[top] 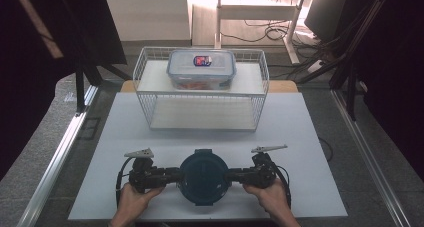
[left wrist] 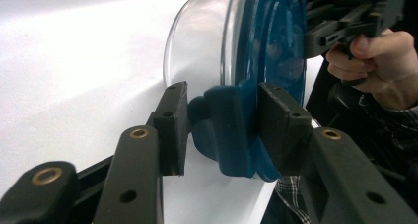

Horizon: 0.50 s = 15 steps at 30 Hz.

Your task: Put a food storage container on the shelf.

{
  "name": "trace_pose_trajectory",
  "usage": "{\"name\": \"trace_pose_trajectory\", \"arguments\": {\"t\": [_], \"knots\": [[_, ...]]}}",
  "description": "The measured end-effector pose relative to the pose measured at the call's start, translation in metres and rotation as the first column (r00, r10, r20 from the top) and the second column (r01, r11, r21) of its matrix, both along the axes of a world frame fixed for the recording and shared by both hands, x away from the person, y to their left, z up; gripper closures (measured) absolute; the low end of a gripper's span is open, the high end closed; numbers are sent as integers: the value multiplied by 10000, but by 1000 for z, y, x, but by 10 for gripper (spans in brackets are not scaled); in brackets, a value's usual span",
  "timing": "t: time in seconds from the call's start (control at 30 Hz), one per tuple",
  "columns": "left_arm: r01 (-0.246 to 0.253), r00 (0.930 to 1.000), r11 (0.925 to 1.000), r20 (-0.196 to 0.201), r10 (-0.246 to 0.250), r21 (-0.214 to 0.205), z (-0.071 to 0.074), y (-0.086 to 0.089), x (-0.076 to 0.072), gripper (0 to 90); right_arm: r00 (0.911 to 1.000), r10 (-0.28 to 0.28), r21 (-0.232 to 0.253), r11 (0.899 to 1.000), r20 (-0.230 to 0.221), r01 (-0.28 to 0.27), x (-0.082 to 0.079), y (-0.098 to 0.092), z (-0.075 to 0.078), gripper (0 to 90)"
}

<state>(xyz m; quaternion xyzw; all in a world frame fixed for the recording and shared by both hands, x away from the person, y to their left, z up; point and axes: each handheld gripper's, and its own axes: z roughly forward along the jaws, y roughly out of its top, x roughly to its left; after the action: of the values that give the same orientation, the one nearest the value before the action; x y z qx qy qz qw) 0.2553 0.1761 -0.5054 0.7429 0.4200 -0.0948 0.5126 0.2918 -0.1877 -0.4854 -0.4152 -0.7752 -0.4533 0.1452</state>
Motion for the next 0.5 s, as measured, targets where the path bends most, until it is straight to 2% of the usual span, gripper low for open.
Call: {"name": "trace_pose_trajectory", "arguments": {"t": [0.1,0.13,0.2,0.5], "knots": [[15,9999,9998,152,-18,203,3,-3,2,573,9977,-25,-294,9996,680,45,-2,3,7,564],[-4,9998,9999,207,1,138,4,-3,2,573,9964,-18,-360,9993,844,48,-2,3,9,563],[-77,9994,10000,326,78,-12,7,-4,4,573,9956,-86,-242,9996,933,109,-1,1,12,565],[-400,9967,9992,706,404,-70,23,-4,16,569,9887,-251,-49,9996,1475,261,9,0,25,565]]}}
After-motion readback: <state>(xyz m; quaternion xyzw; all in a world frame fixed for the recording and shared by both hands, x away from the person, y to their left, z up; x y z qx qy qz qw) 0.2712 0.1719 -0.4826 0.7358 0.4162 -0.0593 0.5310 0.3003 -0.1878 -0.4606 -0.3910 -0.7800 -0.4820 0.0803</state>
